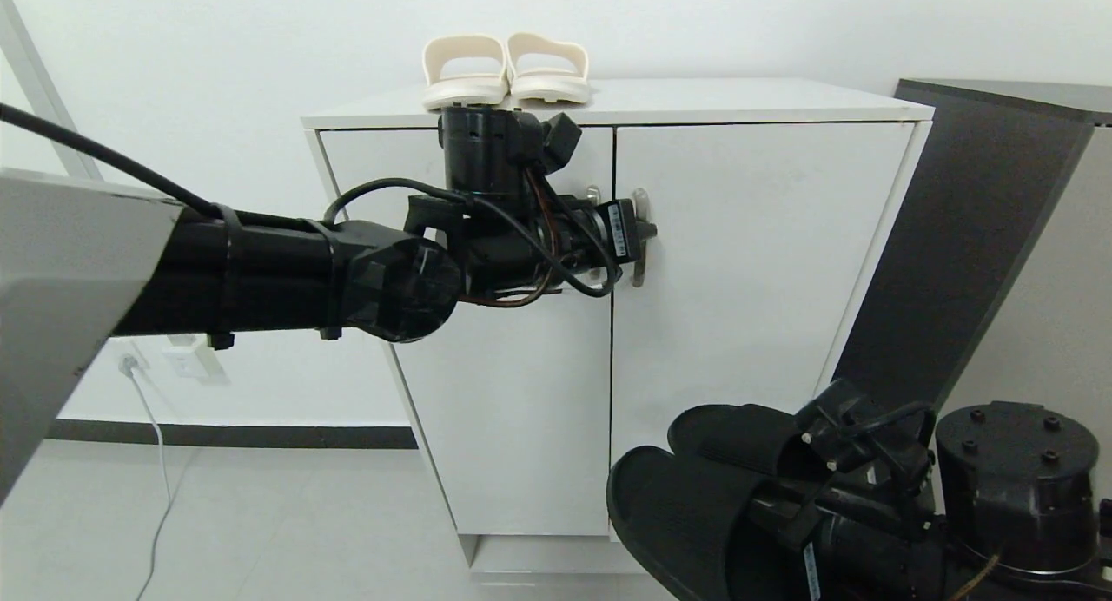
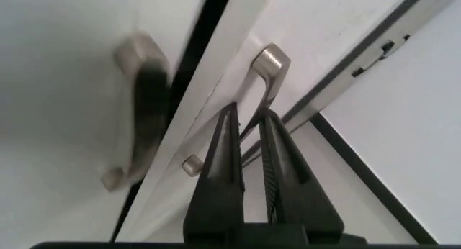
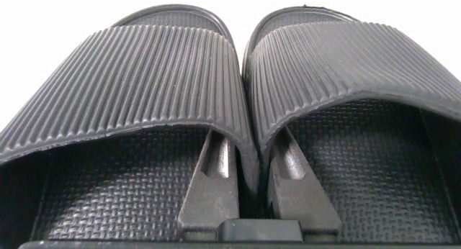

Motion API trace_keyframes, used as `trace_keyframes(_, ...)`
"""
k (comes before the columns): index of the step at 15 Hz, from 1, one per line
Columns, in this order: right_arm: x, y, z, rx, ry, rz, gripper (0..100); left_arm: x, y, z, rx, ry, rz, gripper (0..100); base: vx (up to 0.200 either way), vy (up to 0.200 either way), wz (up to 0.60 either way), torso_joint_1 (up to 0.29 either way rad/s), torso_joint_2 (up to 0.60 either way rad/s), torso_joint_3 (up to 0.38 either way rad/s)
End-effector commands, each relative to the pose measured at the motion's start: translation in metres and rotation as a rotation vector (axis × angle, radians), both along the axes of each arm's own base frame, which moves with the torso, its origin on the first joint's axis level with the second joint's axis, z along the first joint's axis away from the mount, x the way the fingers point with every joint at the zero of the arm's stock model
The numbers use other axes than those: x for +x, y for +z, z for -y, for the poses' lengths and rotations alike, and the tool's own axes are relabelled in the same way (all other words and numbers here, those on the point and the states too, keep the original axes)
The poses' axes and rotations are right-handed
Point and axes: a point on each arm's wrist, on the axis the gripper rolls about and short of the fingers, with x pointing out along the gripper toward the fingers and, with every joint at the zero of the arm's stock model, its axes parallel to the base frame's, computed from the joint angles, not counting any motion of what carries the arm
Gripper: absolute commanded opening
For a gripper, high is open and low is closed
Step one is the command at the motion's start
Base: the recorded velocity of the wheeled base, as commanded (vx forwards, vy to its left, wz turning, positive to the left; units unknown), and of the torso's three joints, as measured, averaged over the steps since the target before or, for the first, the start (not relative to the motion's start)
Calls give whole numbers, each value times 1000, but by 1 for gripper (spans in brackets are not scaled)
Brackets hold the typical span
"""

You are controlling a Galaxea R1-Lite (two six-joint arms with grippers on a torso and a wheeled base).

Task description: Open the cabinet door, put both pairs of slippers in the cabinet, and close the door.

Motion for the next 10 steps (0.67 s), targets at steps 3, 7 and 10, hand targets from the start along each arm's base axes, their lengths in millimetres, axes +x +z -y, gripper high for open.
trace_keyframes(3,-10,0,1,7,55,-7,0,-31,13,-15,-2,-17,3,0,0,0,0,0,0,0)
trace_keyframes(7,-17,0,7,5,107,-2,0,-74,23,-28,4,-61,13,0,0,0,0,0,0,0)
trace_keyframes(10,-17,0,7,2,110,1,0,-92,29,-41,-3,-66,26,0,0,0,0,0,0,0)
